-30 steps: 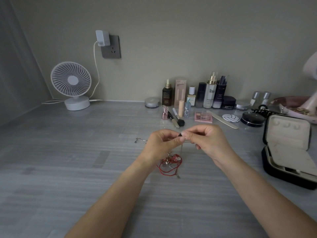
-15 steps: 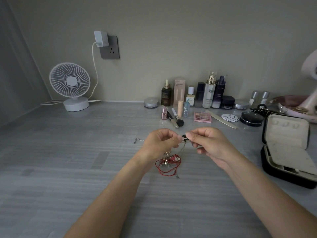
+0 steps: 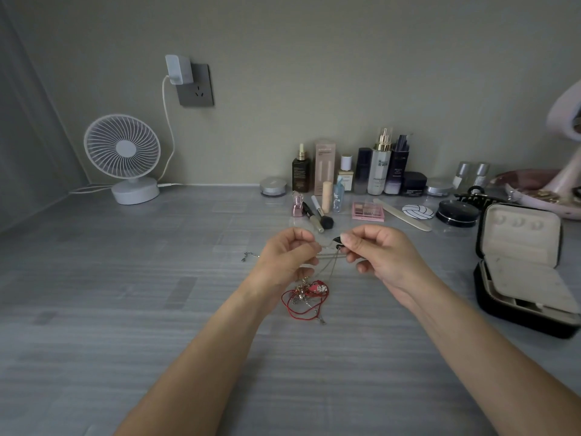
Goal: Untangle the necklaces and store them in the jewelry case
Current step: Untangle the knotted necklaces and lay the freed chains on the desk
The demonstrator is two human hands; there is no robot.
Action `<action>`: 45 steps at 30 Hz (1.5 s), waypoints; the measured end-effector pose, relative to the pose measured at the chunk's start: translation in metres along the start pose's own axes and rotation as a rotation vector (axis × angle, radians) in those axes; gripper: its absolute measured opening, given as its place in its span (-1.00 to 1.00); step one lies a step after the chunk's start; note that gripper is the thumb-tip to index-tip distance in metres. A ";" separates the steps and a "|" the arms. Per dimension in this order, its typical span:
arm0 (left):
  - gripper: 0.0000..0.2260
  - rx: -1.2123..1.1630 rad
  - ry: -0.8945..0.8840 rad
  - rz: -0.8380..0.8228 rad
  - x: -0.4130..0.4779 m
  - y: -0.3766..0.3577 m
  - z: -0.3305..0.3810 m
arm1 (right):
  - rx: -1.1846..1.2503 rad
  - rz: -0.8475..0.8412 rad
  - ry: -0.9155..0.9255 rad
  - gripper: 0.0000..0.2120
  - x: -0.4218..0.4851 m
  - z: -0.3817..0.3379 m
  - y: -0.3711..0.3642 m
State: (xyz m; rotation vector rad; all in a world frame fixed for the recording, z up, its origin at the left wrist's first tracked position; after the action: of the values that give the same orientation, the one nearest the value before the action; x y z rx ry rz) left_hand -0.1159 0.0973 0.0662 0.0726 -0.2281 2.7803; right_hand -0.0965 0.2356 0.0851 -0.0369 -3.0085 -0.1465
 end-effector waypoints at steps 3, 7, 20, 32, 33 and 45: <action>-0.86 0.122 0.008 -0.002 0.000 -0.002 -0.004 | 0.036 0.010 -0.005 -0.91 0.000 0.000 0.001; -0.91 0.291 -0.033 -0.027 -0.002 -0.008 -0.001 | 0.056 0.013 -0.005 -0.91 -0.001 -0.001 0.001; -0.90 0.165 0.065 -0.043 -0.003 -0.014 -0.011 | -0.105 -0.023 0.047 -0.82 -0.004 -0.008 -0.004; -0.85 0.051 0.009 -0.067 0.000 -0.007 -0.009 | -0.046 0.019 -0.007 -0.87 0.000 -0.001 0.002; -0.84 0.015 0.021 -0.061 0.001 -0.005 -0.009 | 0.002 0.014 -0.025 -0.87 0.000 0.001 0.003; -0.76 -0.233 0.097 0.003 0.007 0.017 -0.005 | 0.428 0.141 -0.083 -0.81 0.007 0.002 0.033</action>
State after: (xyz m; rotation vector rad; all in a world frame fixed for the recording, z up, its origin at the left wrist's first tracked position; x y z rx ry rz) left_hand -0.1285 0.0845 0.0591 -0.1200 -0.5242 2.7295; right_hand -0.1023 0.2684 0.0867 -0.2161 -3.0338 0.5229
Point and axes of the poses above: each hand's wrist, its own x-axis towards the middle knuckle, its own y-axis out of the back of the hand, z = x × y, the point moved 9 cm from there along x, towards the middle knuckle, and after that the axes turned 2 degrees about -z, right-handed, at the moved point
